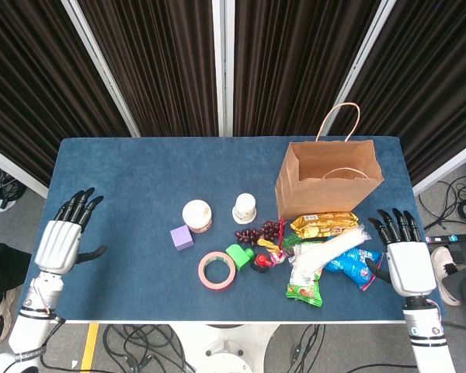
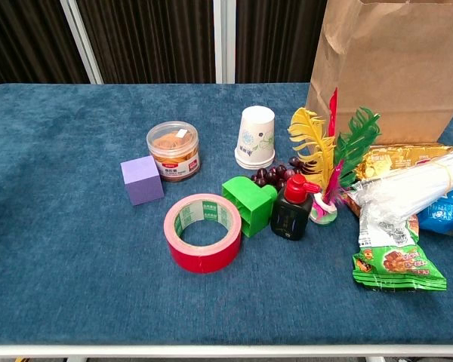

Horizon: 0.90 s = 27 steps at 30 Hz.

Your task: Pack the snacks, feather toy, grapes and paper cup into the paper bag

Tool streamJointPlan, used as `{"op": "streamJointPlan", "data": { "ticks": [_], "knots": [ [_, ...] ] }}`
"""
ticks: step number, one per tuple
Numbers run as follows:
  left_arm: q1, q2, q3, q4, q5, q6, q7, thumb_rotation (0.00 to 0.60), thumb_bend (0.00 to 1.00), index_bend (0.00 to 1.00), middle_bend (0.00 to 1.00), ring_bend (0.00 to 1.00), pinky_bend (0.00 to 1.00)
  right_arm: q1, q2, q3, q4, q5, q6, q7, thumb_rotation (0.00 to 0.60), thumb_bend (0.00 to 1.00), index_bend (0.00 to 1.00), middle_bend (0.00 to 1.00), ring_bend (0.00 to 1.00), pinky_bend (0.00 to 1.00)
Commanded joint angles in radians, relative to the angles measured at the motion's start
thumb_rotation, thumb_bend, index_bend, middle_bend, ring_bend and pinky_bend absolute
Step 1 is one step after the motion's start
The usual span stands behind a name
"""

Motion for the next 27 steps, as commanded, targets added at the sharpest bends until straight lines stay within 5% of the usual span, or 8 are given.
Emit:
{"op": "streamJointPlan", "data": {
  "ticks": [1, 27],
  "knots": [
    [-0.001, 0.0, 0.0, -0.003, -0.002, -0.004, 0.004, 0.6, 0.14, 0.16, 0.14, 0.05, 0.18, 0.0, -0.001, 0.0, 0.004, 0.001, -0.001, 0.005, 0.6, 0.09, 0.19, 0.1, 0.0, 0.0],
    [-0.014, -0.022, 0.003, 0.007, 0.001, -0.014, 0.013, 0.6, 0.14, 0.16, 0.14, 0.05, 0.18, 0.011, 0.048, -0.024, -0.005, -0.023, -0.043, 0.004, 0.6, 0.07, 0.19, 0.11, 0.0, 0.0]
  ]
}}
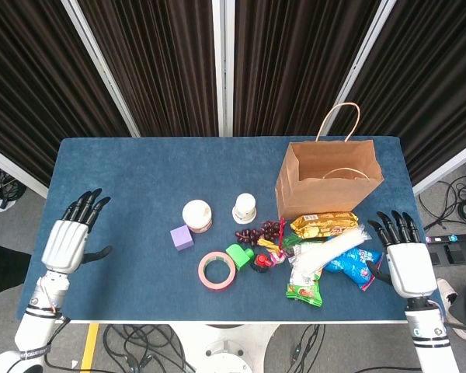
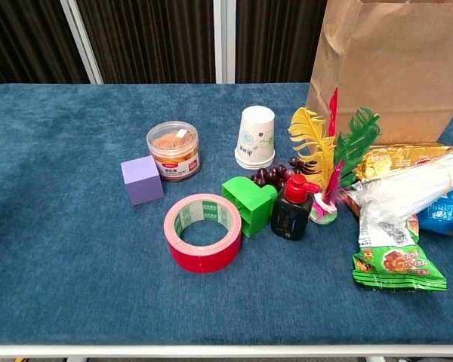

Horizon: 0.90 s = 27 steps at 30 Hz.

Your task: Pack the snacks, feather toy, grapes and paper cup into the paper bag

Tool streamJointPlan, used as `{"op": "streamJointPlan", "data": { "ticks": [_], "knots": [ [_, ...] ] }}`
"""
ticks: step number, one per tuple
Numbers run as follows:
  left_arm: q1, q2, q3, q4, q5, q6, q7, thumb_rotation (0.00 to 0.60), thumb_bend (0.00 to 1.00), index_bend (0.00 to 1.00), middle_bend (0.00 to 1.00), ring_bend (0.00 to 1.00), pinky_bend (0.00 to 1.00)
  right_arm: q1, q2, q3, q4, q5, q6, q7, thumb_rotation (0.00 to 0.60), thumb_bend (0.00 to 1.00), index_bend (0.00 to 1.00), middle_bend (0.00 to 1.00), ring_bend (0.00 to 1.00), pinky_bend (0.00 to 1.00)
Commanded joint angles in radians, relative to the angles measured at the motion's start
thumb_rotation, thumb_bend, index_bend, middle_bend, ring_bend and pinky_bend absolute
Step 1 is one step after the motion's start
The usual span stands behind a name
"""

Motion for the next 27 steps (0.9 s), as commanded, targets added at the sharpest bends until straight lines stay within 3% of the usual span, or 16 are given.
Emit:
{"op": "streamJointPlan", "data": {
  "ticks": [1, 6, 14, 27],
  "knots": [
    [0.001, -0.002, 0.0, 0.003, -0.002, 0.001, -0.001, 0.6, 0.14, 0.16, 0.14, 0.05, 0.18, 0.006, 0.016, -0.008, -0.01, -0.004, -0.017, -0.011, 0.6, 0.07, 0.19, 0.11, 0.0, 0.0],
    [0.004, -0.001, -0.001, 0.012, -0.002, 0.007, -0.017, 0.6, 0.14, 0.16, 0.14, 0.05, 0.18, 0.015, 0.022, -0.017, -0.019, 0.01, -0.051, -0.043, 0.6, 0.07, 0.19, 0.13, 0.0, 0.0],
    [0.011, 0.001, -0.001, 0.02, 0.0, 0.02, -0.038, 0.6, 0.14, 0.16, 0.14, 0.05, 0.18, 0.104, 0.039, -0.01, 0.024, 0.079, -0.23, -0.063, 0.6, 0.07, 0.19, 0.16, 0.0, 0.0],
    [0.025, 0.011, 0.002, 0.041, -0.007, 0.026, -0.077, 0.6, 0.14, 0.16, 0.14, 0.05, 0.18, 0.238, -0.007, -0.022, 0.121, 0.043, -0.405, -0.074, 0.6, 0.07, 0.2, 0.18, 0.02, 0.0]
  ]
}}
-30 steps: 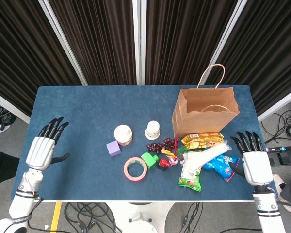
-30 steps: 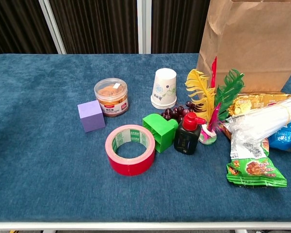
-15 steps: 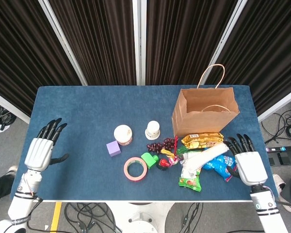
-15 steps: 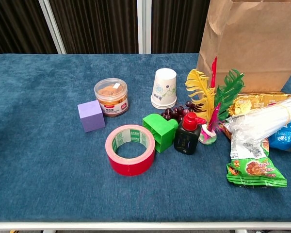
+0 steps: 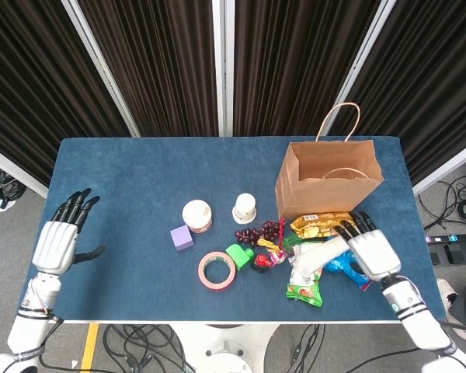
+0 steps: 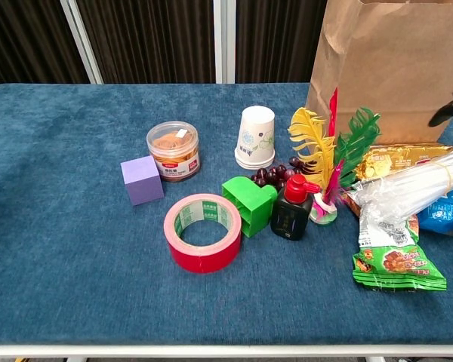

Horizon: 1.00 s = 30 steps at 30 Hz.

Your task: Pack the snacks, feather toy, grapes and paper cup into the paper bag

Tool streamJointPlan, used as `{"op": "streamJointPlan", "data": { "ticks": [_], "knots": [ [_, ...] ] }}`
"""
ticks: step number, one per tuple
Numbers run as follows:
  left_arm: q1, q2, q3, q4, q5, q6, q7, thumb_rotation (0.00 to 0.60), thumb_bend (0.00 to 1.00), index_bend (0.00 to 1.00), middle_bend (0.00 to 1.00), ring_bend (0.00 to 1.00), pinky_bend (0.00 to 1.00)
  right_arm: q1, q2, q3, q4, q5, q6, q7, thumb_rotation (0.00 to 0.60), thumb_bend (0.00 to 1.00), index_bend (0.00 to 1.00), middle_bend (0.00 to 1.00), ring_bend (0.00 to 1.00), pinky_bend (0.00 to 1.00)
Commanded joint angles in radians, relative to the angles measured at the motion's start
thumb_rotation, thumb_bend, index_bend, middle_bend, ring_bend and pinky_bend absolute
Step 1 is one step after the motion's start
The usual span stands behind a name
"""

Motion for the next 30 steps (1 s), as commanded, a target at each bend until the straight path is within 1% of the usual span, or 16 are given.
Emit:
{"op": "streamJointPlan", "data": {
  "ticks": [1, 4, 9, 17, 19, 23, 25, 30],
  "knots": [
    [0.002, 0.005, 0.001, 0.002, 0.0, 0.001, -0.006, 0.6, 0.14, 0.16, 0.14, 0.05, 0.18, 0.019, -0.022, -0.004, 0.008, 0.005, -0.025, 0.004, 0.6, 0.07, 0.2, 0.18, 0.03, 0.0],
    [0.004, 0.01, 0.002, 0.004, 0.001, 0.0, -0.014, 0.6, 0.14, 0.16, 0.14, 0.05, 0.18, 0.034, -0.041, -0.009, 0.017, 0.028, -0.055, -0.015, 0.6, 0.07, 0.19, 0.18, 0.03, 0.0],
    [0.01, 0.014, 0.005, 0.015, 0.002, 0.004, -0.029, 0.6, 0.14, 0.16, 0.14, 0.05, 0.18, 0.055, -0.072, -0.015, 0.034, 0.063, -0.091, -0.056, 0.6, 0.07, 0.19, 0.18, 0.04, 0.03],
    [0.014, 0.008, 0.01, 0.04, 0.003, 0.002, -0.052, 0.6, 0.14, 0.16, 0.14, 0.05, 0.18, 0.084, -0.116, -0.015, 0.064, 0.103, -0.112, -0.1, 0.6, 0.08, 0.2, 0.22, 0.11, 0.12],
    [0.015, 0.007, 0.01, 0.043, 0.003, 0.002, -0.056, 0.6, 0.14, 0.16, 0.14, 0.05, 0.18, 0.086, -0.127, -0.014, 0.072, 0.103, -0.102, -0.104, 0.6, 0.09, 0.24, 0.25, 0.14, 0.16],
    [0.016, 0.004, 0.012, 0.055, 0.006, 0.002, -0.06, 0.6, 0.14, 0.16, 0.14, 0.05, 0.18, 0.091, -0.146, -0.015, 0.093, 0.112, -0.093, -0.125, 0.6, 0.13, 0.35, 0.33, 0.22, 0.25],
    [0.016, 0.0, 0.013, 0.062, 0.005, -0.001, -0.066, 0.6, 0.14, 0.16, 0.14, 0.05, 0.18, 0.098, -0.155, -0.016, 0.108, 0.115, -0.092, -0.146, 0.6, 0.15, 0.4, 0.36, 0.24, 0.28],
    [0.014, 0.0, 0.01, 0.06, 0.007, -0.001, -0.066, 0.6, 0.14, 0.16, 0.14, 0.05, 0.18, 0.1, -0.17, -0.01, 0.108, 0.119, -0.067, -0.15, 0.6, 0.19, 0.56, 0.46, 0.33, 0.39]
  ]
}}
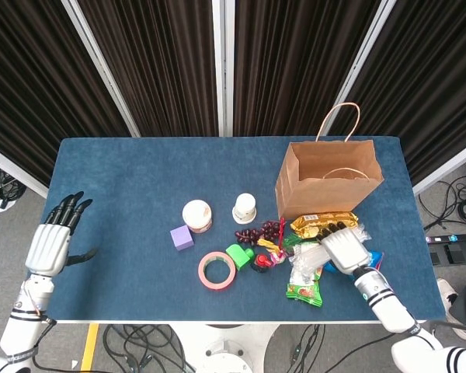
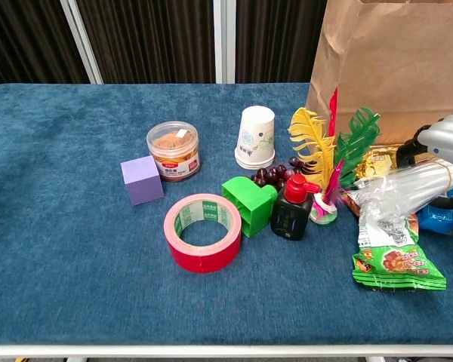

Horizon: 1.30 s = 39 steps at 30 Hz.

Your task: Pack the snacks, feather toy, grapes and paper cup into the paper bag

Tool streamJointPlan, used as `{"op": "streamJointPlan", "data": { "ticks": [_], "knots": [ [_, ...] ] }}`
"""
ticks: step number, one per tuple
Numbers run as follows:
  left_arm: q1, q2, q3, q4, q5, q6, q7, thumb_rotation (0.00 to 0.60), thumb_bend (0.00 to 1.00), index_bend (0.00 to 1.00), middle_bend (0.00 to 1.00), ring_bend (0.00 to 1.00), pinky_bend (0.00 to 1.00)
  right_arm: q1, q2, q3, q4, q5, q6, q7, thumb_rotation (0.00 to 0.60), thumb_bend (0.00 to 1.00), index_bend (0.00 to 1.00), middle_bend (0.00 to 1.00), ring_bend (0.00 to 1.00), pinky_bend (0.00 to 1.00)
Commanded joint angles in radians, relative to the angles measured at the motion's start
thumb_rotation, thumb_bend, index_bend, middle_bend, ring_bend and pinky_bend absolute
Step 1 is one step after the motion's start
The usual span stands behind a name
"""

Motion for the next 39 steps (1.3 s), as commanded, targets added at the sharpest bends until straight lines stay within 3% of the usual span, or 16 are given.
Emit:
{"op": "streamJointPlan", "data": {
  "ticks": [1, 6, 11, 18, 24, 30, 39],
  "knots": [
    [-0.001, 0.001, -0.002, -0.004, 0.003, 0.003, 0.0, 0.6, 0.14, 0.16, 0.14, 0.05, 0.18, -0.001, -0.005, 0.001, -0.004, -0.005, 0.02, 0.005, 0.6, 0.2, 0.58, 0.48, 0.35, 0.4],
    [-0.002, 0.003, -0.001, -0.01, 0.006, 0.001, 0.005, 0.6, 0.14, 0.16, 0.14, 0.05, 0.18, -0.009, 0.0, -0.004, -0.009, -0.018, 0.052, 0.015, 0.6, 0.24, 0.66, 0.53, 0.41, 0.47],
    [-0.009, 0.0, -0.009, -0.022, 0.0, -0.004, 0.015, 0.6, 0.14, 0.16, 0.14, 0.05, 0.18, -0.013, 0.029, -0.001, -0.047, -0.019, 0.077, -0.002, 0.6, 0.26, 0.67, 0.53, 0.41, 0.48],
    [-0.007, 0.001, -0.009, -0.025, 0.007, 0.003, 0.009, 0.6, 0.14, 0.16, 0.14, 0.05, 0.18, -0.021, 0.133, 0.028, -0.227, -0.05, 0.163, -0.067, 0.6, 0.26, 0.67, 0.54, 0.41, 0.48],
    [-0.01, 0.006, -0.014, -0.033, 0.013, 0.009, 0.003, 0.6, 0.14, 0.16, 0.14, 0.05, 0.18, -0.017, 0.278, 0.117, -0.46, -0.06, 0.261, -0.152, 0.6, 0.27, 0.67, 0.54, 0.41, 0.49],
    [-0.012, 0.006, -0.012, -0.034, 0.016, 0.006, 0.0, 0.6, 0.14, 0.16, 0.14, 0.05, 0.18, 0.014, 0.381, 0.209, -0.622, -0.001, 0.289, -0.224, 0.6, 0.27, 0.67, 0.54, 0.41, 0.49],
    [-0.022, 0.005, -0.017, -0.034, 0.019, -0.002, 0.0, 0.6, 0.14, 0.16, 0.14, 0.05, 0.18, 0.096, 0.431, 0.33, -0.767, 0.143, 0.323, -0.319, 0.6, 0.28, 0.67, 0.53, 0.41, 0.49]
  ]
}}
